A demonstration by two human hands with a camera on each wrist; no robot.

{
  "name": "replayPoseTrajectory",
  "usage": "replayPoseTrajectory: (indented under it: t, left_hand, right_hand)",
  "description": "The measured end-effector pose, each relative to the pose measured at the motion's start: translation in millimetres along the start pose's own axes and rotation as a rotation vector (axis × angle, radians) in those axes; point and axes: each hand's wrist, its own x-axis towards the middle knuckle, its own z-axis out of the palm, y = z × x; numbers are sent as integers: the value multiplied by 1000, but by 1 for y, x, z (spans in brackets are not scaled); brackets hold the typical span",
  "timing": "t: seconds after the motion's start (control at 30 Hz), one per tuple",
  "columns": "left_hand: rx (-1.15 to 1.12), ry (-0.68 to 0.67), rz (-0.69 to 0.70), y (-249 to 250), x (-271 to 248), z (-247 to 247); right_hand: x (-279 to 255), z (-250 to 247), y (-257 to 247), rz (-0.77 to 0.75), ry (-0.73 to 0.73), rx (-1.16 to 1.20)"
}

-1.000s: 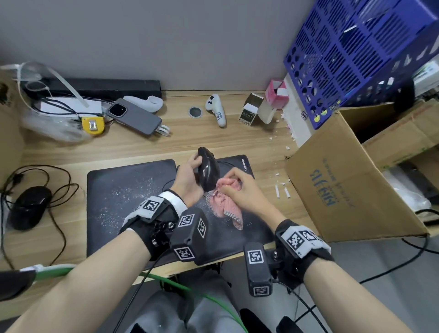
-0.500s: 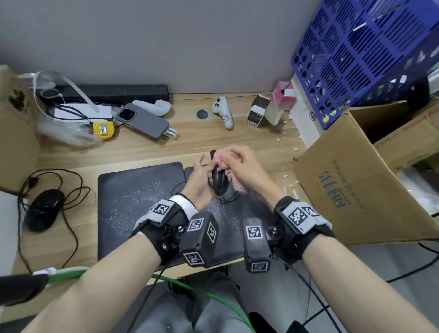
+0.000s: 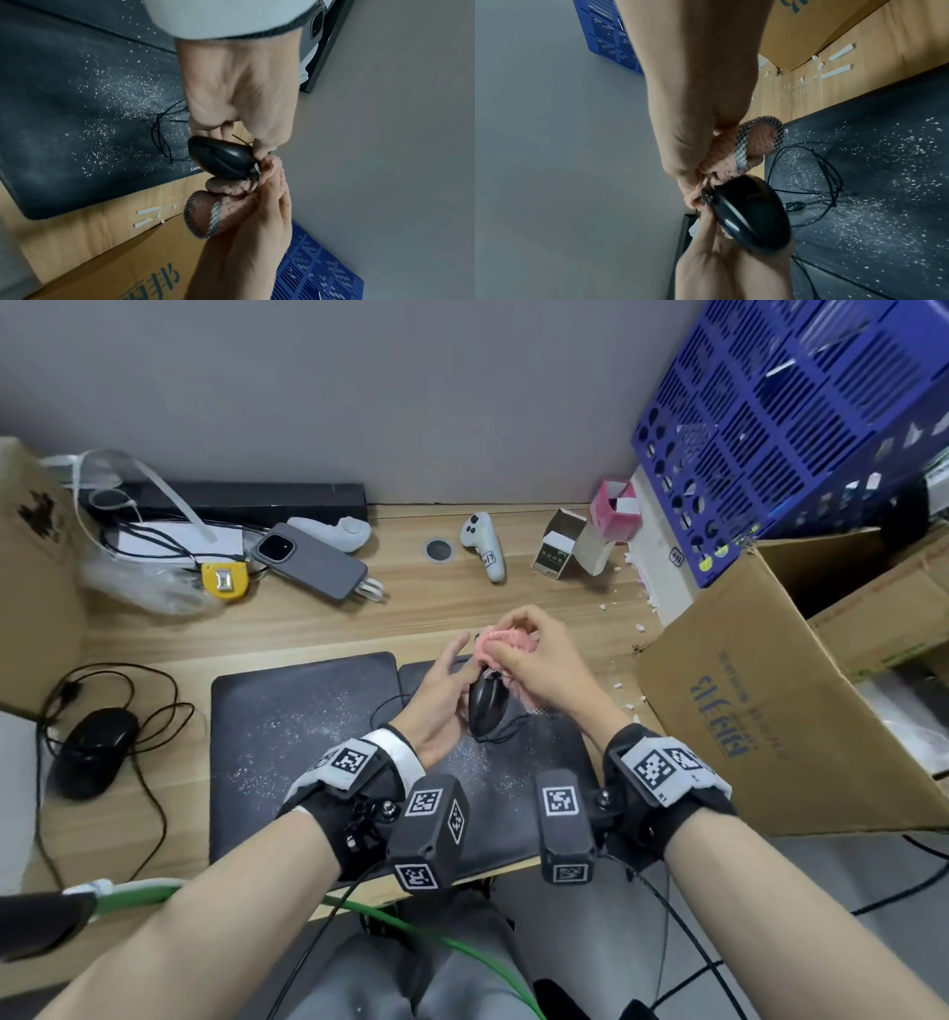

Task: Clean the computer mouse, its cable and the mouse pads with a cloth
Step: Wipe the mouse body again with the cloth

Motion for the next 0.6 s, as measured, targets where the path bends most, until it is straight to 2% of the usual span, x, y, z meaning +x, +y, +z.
replayPoseTrajectory:
  t: [0.07,0.13,0.27,0.43,0.6]
  left_hand:
    - [59,-44,8,0,-4,-2]
    - [64,-26,3,-1,-4,-5]
    - [17,83,-4,0,2,-11]
    - [-103,193,-10,0,15,-19]
    - [-105,95,-83,-3,15,-14]
  right_hand:
    - [11,1,2,18,30,-19]
    - [18,4,0,27,25,-17]
    - [10,6,-2,34,-11,63]
    - [-23,15,0,55,-158,166]
    - [-33,18,9,-37,-135,69]
